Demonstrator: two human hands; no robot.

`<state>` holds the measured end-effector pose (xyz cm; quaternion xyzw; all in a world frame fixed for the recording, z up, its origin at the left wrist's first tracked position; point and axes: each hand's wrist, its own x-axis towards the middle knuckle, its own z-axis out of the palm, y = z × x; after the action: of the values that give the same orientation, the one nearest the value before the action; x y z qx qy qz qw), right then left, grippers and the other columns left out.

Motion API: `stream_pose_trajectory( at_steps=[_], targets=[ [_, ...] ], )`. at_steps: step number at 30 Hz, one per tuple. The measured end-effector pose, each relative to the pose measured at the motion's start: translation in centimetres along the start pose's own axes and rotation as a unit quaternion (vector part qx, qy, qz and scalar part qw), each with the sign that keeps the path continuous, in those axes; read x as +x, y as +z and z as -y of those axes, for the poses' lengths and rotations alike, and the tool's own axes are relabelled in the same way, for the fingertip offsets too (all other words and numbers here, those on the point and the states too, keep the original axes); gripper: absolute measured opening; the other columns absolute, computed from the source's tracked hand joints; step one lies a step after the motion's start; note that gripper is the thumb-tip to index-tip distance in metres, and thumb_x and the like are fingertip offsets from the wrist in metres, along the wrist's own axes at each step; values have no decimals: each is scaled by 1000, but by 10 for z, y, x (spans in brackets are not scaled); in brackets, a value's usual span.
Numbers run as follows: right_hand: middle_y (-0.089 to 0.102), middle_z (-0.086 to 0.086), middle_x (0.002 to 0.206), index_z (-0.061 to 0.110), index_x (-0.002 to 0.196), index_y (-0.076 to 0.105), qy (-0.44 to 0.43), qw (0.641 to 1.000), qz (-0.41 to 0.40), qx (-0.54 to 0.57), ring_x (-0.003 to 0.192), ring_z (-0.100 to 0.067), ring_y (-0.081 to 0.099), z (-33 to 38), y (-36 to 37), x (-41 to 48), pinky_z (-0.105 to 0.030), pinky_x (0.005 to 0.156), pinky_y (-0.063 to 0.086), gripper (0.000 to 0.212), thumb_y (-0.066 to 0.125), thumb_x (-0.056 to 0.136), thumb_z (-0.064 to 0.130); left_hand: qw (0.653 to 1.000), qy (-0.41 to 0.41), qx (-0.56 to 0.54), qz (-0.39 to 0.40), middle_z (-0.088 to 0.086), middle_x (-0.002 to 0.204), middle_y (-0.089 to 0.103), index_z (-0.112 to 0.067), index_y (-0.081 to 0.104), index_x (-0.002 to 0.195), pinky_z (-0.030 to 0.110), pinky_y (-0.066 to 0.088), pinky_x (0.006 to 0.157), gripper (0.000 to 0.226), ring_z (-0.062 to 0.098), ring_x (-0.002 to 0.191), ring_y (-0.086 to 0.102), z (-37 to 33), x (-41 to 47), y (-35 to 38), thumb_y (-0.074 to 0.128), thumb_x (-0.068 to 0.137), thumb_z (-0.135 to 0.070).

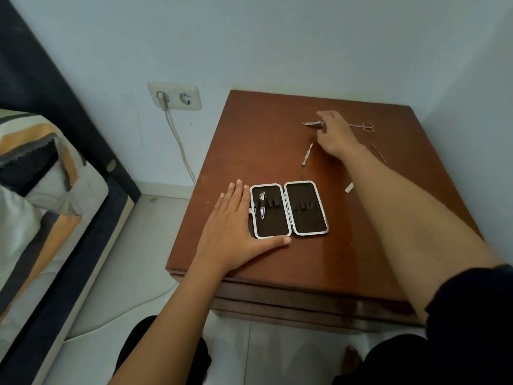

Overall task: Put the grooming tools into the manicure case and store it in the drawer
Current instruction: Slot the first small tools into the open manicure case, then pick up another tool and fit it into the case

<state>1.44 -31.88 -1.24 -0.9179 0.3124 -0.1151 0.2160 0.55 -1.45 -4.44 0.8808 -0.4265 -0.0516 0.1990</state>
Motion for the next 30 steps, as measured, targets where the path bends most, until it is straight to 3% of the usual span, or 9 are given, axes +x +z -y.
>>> stream_pose_trajectory(
  at_steps=[3, 7, 11, 13, 15, 17, 21, 25, 30],
  targets=[
    [35, -16, 149, 8, 139, 40, -19, 998, 31, -53, 138, -32, 30, -5, 3, 11, -34, 114, 21, 47, 38, 92, 4, 1000, 2, -1, -2, 0, 159, -5, -15, 1, 150, 24, -11, 112, 125, 8, 144, -11, 0, 1, 0, 40, 57, -90],
    [57, -21, 122, 3, 112, 63, -30, 997, -38, -61, 117, -37, 49, -7, 4, 5, -39, 98, 39, 27, 48, 90, 6, 1000, 3, -2, -2, 0, 159, -4, -15, 3, 150, 25, -10, 114, 125, 8, 144, -10, 0, 1, 0, 41, 57, -90],
    [59, -22, 110, 2, 97, 66, -23, 998, -53, -40, 106, -37, 53, -7, -2, -14, -38, 89, 42, 17, 52, 89, 8, 1000, 1, -3, -2, 0, 159, -2, -15, 4, 150, 26, -8, 114, 124, 9, 144, -8, -3, -1, -2, 40, 57, -90],
    [61, -20, 104, 5, 94, 66, -12, 997, -75, 18, 97, -29, 59, -3, -6, -28, -32, 84, 44, 16, 51, 90, 10, 1000, 0, -3, 1, 0, 159, -1, -15, 5, 150, 27, -7, 114, 124, 10, 145, -7, -4, -1, -3, 40, 58, -90],
    [66, -13, 86, 12, 87, 63, 2, 987, -74, 141, 68, -10, 65, 5, -10, -47, -20, 66, 49, 12, 52, 90, 10, 1000, -2, -5, 7, 1, 159, -1, -15, 4, 150, 27, -7, 114, 124, 11, 145, -6, -6, -2, -5, 39, 57, -90],
    [66, -5, 68, 14, 86, 63, -12, 970, -44, 237, 48, 1, 61, 16, -13, -67, -18, 60, 52, 10, 54, 88, 10, 1000, -1, -2, 12, 2, 159, 0, -15, 5, 150, 27, -7, 114, 125, 13, 145, -5, -7, -3, -7, 37, 56, -91],
    [66, -2, 63, 10, 86, 70, -48, 956, 22, 290, 49, 1, 61, 42, -14, -100, -10, 57, 50, 9, 62, 86, 11, 1000, -4, 0, 15, 4, 159, 0, -15, 5, 150, 27, -7, 113, 126, 13, 145, -5, -9, -5, -9, 35, 54, -93],
    [66, 1, 65, 10, 87, 70, -61, 966, 100, 232, 49, 5, 60, 61, -10, -109, -6, 55, 47, 8, 62, 87, 11, 1000, -2, 0, 14, 5, 159, 0, -16, 5, 150, 27, -7, 113, 123, 14, 145, -5, -9, -5, -9, 37, 58, -91],
    [72, -6, 77, 13, 86, 69, -104, 975, 178, 82, 61, -4, 62, 70, -17, -106, -19, 77, 49, 9, 59, 86, 11, 1000, 0, 4, 8, 5, 159, 1, -15, 6, 150, 27, -7, 112, 123, 15, 145, -4, -7, -5, -7, 36, 58, -91]
  ],
)
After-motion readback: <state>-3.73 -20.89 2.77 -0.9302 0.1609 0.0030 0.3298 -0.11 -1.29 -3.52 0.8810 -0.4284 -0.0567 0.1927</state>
